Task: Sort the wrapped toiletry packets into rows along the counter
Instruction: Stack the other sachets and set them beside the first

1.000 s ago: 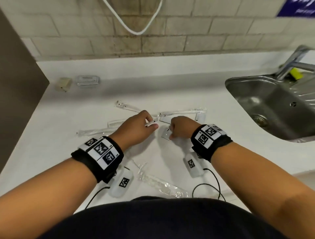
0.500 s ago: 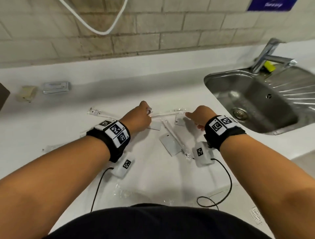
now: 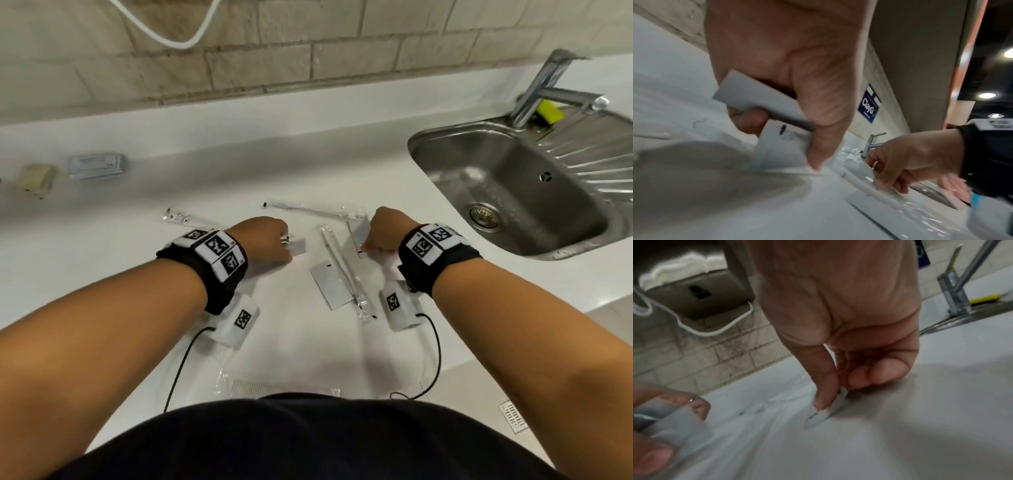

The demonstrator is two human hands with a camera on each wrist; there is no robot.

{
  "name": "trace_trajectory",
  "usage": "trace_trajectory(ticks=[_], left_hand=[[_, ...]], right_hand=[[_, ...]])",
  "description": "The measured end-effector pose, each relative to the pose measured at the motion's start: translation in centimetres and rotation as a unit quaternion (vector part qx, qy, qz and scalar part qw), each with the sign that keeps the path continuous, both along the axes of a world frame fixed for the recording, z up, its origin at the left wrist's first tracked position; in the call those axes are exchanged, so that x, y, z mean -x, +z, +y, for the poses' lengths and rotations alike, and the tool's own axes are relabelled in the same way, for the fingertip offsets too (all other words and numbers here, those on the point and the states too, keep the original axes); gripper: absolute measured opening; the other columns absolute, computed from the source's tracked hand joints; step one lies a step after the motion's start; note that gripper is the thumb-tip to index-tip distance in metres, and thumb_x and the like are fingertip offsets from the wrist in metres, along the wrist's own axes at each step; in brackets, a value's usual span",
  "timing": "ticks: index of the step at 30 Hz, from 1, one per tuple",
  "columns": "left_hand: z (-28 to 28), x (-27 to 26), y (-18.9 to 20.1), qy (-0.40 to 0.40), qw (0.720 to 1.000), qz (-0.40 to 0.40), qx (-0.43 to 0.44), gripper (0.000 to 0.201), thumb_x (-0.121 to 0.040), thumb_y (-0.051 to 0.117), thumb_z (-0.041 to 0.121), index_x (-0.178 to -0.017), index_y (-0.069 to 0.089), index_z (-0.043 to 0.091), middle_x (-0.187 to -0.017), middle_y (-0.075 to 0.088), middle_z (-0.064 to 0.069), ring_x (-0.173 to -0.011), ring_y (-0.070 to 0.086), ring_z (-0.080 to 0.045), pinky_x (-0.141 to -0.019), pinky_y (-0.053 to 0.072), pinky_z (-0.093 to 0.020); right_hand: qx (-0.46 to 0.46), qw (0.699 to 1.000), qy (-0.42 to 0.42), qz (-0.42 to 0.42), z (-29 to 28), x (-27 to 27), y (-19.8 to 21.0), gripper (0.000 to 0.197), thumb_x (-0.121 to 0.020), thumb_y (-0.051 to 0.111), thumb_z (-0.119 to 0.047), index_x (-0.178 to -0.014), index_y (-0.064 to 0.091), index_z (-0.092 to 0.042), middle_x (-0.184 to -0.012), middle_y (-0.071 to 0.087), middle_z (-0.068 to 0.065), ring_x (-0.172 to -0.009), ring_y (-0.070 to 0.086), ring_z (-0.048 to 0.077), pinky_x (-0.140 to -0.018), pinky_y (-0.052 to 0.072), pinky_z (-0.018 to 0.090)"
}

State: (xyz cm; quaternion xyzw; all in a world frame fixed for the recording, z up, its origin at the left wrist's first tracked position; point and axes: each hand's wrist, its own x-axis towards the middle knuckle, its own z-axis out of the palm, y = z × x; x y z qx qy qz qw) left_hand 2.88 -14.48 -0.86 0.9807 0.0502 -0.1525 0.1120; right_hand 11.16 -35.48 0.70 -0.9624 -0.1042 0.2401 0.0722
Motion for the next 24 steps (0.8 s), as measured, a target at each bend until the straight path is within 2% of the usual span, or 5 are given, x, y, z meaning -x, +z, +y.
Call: trace_trajectory(ticks=[3,9,14,20,24], left_hand=[[-1.8,0.7,0.9,-0.080,0.995,-0.044,0.046,0.012,-0.087,0.053,0.030,-0.088,0.051,0.018,-0.097,0.057,-0.002,-0.089,0.056,-0.024,-0.063,0.036,-0.029],[-6.0,2.1,-0.7,-0.335,0.941,-0.040,0.033,0.037,-0.091,0.060,0.029,-0.126,0.051,0.022,-0.122,0.049,-0.001,-0.092,0.060,-0.023,-0.078,0.052,-0.038],[-5.1,3.7,-1.5,-0.279,0.960,-0.033,-0.010,0.047,-0.087,0.064,0.033,-0.130,0.050,0.019,-0.123,0.048,-0.003,-0.104,0.057,-0.027,-0.080,0.047,-0.035],[-4.9,6.5,-1.5,-0.253,0.954,-0.128,-0.100,0.035,-0.091,0.054,0.031,-0.123,0.051,0.017,-0.113,0.056,-0.004,-0.100,0.058,-0.028,-0.075,0.044,-0.035],[-2.7,7.1,0.0,-0.089,0.980,-0.175,-0.016,0.029,-0.092,0.055,0.040,-0.116,0.052,0.025,-0.104,0.065,-0.001,-0.094,0.061,-0.024,-0.075,0.049,-0.034]], right_hand=[[-0.050,0.997,-0.053,0.037,-1.1,-0.3,-0.4,0.031,-0.092,0.055,-0.025,-0.066,0.053,-0.008,-0.063,0.056,0.007,-0.057,0.053,0.023,-0.069,0.047,0.028],[-0.384,0.908,-0.148,0.080,-4.3,1.1,1.0,0.016,-0.088,0.065,-0.011,-0.077,0.054,-0.007,-0.077,0.060,0.014,-0.072,0.065,0.026,-0.059,0.051,0.030],[-0.555,0.815,-0.102,0.134,-4.8,3.8,2.3,0.034,-0.079,0.058,0.009,-0.063,0.040,-0.014,-0.088,0.069,0.020,-0.080,0.071,0.029,-0.063,0.055,0.031],[-0.452,0.892,0.014,0.009,-2.4,6.3,2.4,0.024,-0.071,0.079,-0.006,-0.065,0.059,-0.017,-0.073,0.055,-0.007,-0.061,0.051,0.000,-0.062,0.041,0.014],[-0.497,0.867,0.009,0.024,-0.3,7.5,2.9,0.017,-0.080,0.067,0.006,-0.077,0.068,-0.011,-0.077,0.063,-0.001,-0.061,0.059,0.004,-0.064,0.047,0.016]])
